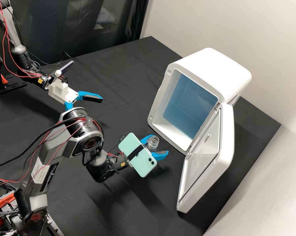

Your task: Place the flask in the incubator

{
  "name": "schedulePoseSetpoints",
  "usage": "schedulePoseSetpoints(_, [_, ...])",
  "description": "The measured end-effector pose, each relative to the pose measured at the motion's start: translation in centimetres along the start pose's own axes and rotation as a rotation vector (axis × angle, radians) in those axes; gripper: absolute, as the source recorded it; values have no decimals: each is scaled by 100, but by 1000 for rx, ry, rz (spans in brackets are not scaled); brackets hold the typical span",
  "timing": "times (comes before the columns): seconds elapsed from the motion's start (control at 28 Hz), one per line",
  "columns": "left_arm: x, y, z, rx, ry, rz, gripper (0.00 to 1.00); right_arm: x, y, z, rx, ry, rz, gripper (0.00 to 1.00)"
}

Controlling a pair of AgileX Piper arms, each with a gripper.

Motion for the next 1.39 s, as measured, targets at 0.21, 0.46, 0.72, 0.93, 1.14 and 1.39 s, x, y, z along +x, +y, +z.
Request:
schedulePoseSetpoints(0.21, [0,0,0,0,0,0,100,11,75,-75,24,27,26,0])
schedulePoseSetpoints(0.46, [0,0,0,0,0,0,100,62,262,-258,56,94,88,0])
schedulePoseSetpoints(0.72, [-5,-5,-1,0,0,-2,100,174,387,-359,61,87,96,0])
schedulePoseSetpoints(0.93, [-5,-5,-1,0,0,-2,100,372,542,-516,87,80,131,0])
schedulePoseSetpoints(1.14, [-5,-5,-1,0,0,-2,100,646,636,-715,88,79,155,0])
schedulePoseSetpoints(1.39, [-2,-11,26,-1,-6,-3,100,945,578,-920,44,59,136,0])
